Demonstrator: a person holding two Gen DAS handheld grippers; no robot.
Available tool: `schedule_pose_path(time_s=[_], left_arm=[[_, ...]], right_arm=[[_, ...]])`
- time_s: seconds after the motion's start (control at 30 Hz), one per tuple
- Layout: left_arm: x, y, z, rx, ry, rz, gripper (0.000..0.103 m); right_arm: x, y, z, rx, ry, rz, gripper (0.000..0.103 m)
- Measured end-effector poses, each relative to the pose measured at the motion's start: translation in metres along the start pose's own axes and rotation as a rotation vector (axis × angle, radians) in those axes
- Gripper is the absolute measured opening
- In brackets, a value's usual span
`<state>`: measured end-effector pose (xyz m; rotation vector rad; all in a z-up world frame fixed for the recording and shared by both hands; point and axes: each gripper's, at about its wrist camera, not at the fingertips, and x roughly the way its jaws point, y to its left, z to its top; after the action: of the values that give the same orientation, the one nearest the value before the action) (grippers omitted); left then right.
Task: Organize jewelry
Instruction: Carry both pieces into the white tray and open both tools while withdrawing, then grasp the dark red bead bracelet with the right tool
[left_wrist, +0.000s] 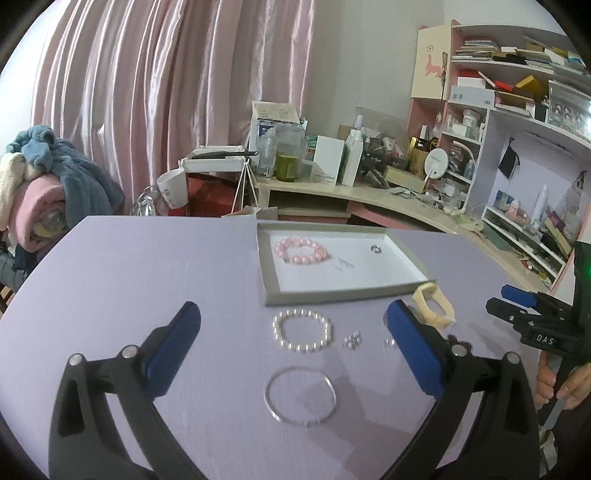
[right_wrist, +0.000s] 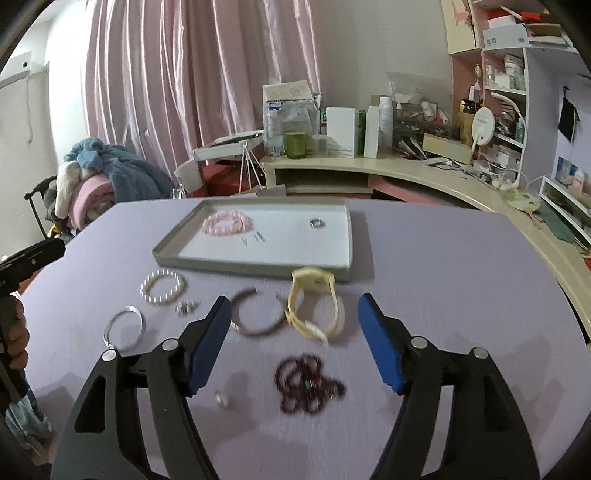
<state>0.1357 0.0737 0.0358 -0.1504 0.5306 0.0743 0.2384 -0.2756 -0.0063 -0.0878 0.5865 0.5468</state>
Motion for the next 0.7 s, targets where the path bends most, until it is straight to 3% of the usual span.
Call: schedule_pose_path(time_s=[0.2,0.7], left_arm=[[-0.006,-0.008,-0.021,-0.001,0.018,-0.017,0.101],[0.004,-0.022,-0.046,0.069,0.084,-0.012,0.101]], right_arm=[[-0.001,-0.007,-0.023,0.014,0.036,-0.011,0.079],[0.035,-0.006,-0.053,-0.001,0.226,-0.036,0.079]])
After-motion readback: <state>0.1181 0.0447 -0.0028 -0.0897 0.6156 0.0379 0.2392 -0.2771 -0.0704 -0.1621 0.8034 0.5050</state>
